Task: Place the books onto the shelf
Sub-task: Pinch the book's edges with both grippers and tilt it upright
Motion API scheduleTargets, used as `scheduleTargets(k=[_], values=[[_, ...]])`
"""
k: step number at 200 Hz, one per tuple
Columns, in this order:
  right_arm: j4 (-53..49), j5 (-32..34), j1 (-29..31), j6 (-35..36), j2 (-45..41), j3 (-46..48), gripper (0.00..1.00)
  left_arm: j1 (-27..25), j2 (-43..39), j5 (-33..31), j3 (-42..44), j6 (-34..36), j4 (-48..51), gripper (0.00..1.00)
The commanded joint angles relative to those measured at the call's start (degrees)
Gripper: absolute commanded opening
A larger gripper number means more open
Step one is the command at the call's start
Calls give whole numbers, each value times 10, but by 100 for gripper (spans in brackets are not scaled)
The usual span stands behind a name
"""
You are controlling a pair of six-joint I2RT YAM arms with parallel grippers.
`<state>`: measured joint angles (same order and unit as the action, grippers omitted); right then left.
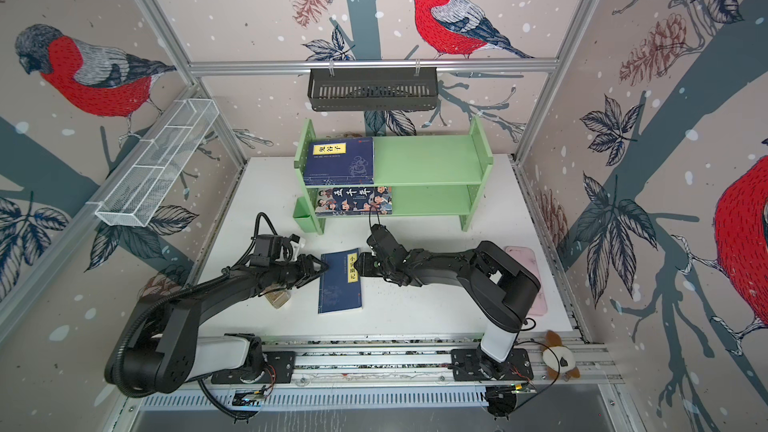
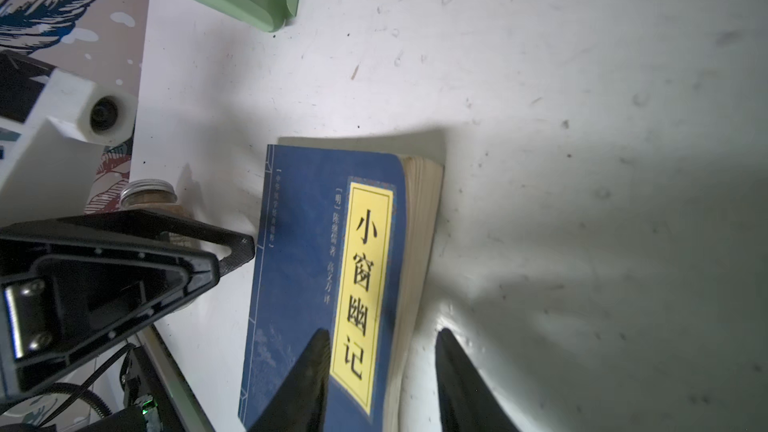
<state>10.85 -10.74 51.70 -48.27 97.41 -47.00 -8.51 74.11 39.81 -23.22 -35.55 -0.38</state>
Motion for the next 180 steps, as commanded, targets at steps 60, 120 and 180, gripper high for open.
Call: scheduleTargets(k=[60,120,180], values=[[2,-66,5,27,-25,37,48,-3,-14,-8,18,16,-3,53],[24,-71,10,15,8,33,47,-6,-9,3,27,6,-24,52],[54,-81,10,-1,31,31,44,-29,9,38,27,-17,-65,47]])
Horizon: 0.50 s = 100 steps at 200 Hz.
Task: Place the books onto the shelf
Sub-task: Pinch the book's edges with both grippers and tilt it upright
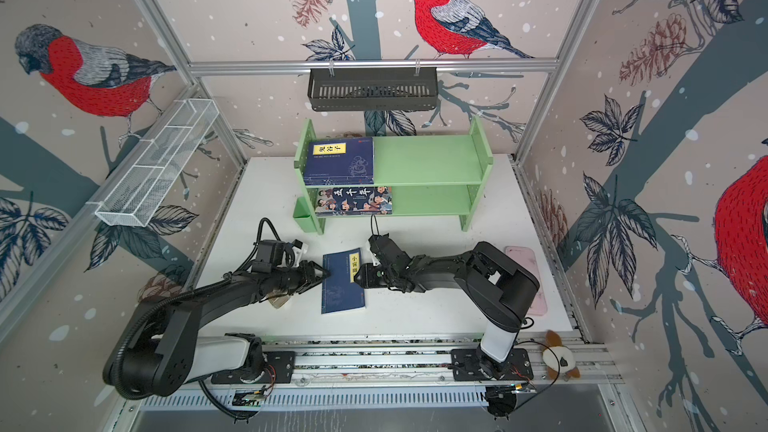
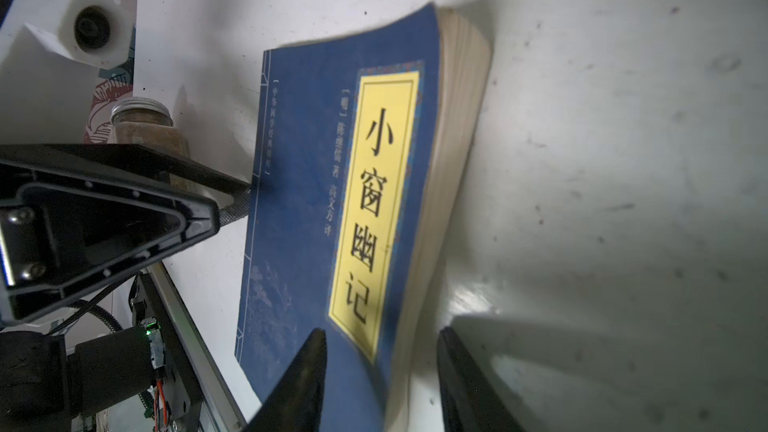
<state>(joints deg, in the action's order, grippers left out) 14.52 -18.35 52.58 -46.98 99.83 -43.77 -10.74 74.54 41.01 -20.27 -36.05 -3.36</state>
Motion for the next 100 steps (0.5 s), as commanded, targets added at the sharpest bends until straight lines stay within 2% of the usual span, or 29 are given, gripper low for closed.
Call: scheduleTargets(k=[1,28,76,100], values=[[18,-5,1,-14,7,-2,43,-7,6,26,-2,-12,-36,47],[24,-1,1,-19,9,1,36,-8,6,29,-3,-17,-41,45],[36,-8,-2,-13,-6,17,4,-8,-17,24,4,-19,-43,47],[48,-24,-10,-7,-16,26,1,-8,-29,28,6,-23,-49,53]])
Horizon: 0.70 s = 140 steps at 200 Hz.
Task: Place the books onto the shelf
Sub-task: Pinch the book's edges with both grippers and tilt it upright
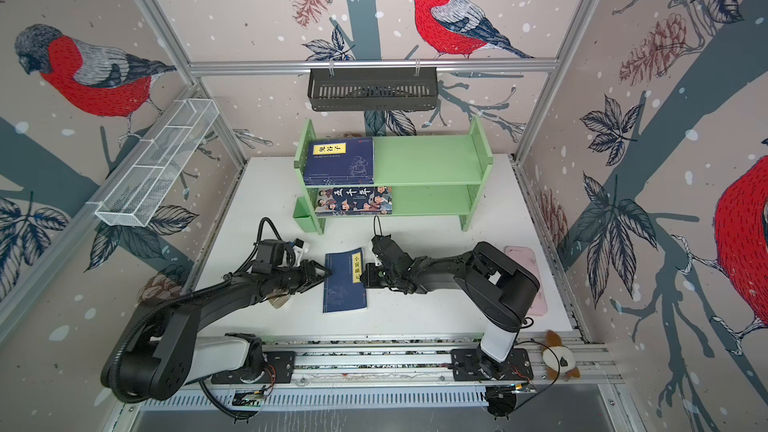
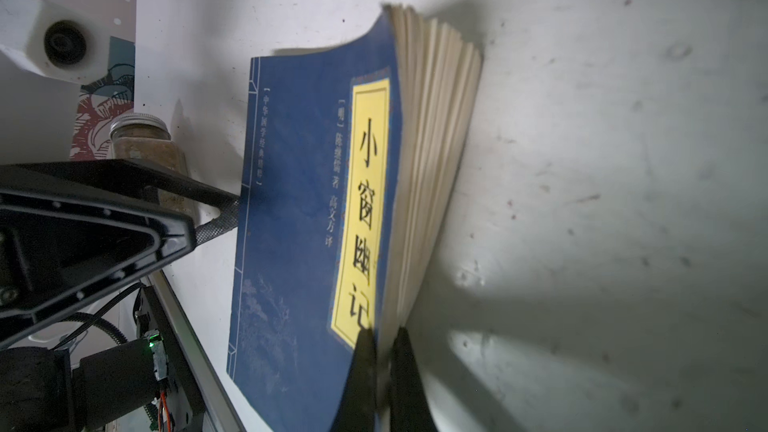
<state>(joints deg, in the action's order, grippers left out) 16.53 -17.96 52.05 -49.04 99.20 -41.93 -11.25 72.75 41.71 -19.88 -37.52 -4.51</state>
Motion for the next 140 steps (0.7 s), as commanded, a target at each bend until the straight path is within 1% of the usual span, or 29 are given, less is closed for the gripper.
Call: scheduleTargets(k=[1,16,47,64,86,101,117,140], values=[[29,-28,-5,14,-11,8,1,-3,-11,21,2,-8,-38,53],[42,-40,-12,11,-21,17,1,-3,-23,17,4,-6,-36,55],[56,-64,-24,14,-41,29,0,-2,-50,-11,5,8,-13,64],[60,-80,-30,20,-51,32,0,3,-62,-25,5,10,-7,64],[75,-106,-39,23,-65,43,0,14,-70,-21,5,9,-5,64],[94,-126,-46,17,-75,55,0,17,-74,-30,-3,30,9,62],[109,-147,-57,10,-81,64,0,17,-76,-42,-9,47,25,62],[131,-172,-66,-1,-89,71,0,17,-74,-14,1,32,0,63]])
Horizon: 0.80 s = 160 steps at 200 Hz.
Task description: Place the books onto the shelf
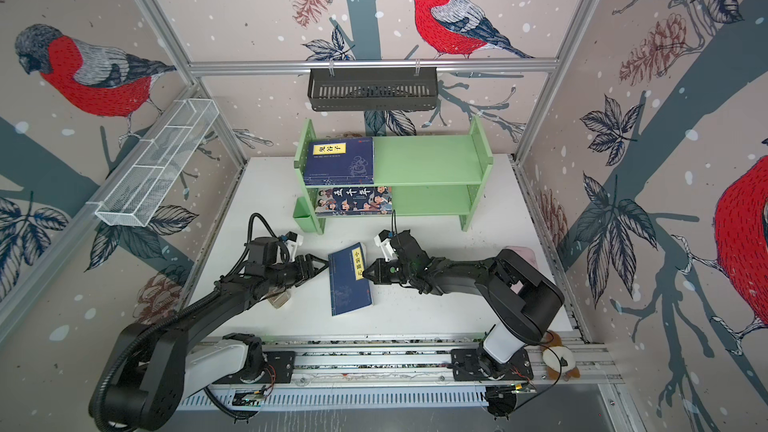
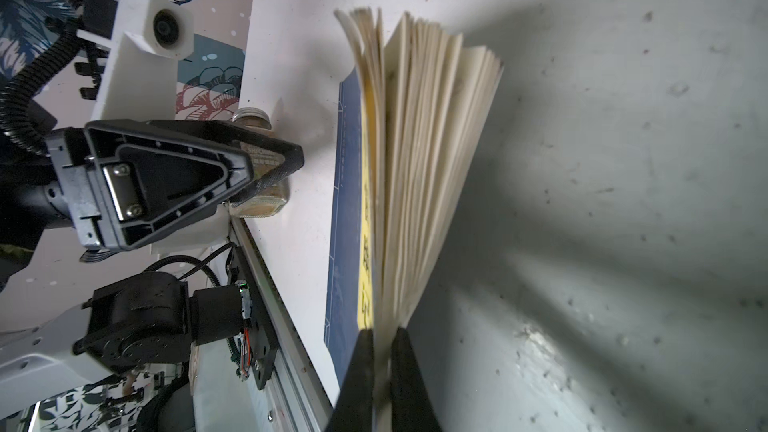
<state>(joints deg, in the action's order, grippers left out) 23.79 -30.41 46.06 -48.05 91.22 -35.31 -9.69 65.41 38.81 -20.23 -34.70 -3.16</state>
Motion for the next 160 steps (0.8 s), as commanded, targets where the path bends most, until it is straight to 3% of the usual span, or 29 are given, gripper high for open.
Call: scheduleTargets(k=[1,46,75,112,160], values=[[59,-49,-6,-11,-10,5,0,1,0,17,5,3,-15,63],[61,-74,-12,-20,-37,4,0,2,-5,36,7,-1,-27,74],[64,-87,-12,-25,-56,2,0,1,-8,99,31,-71,-111,75],[91,-113,-13,-35,-69,5,0,1,-18,167,50,-162,-217,60],[83,-130,-12,-31,-63,-4,0,1,-42,205,54,-242,-294,30]])
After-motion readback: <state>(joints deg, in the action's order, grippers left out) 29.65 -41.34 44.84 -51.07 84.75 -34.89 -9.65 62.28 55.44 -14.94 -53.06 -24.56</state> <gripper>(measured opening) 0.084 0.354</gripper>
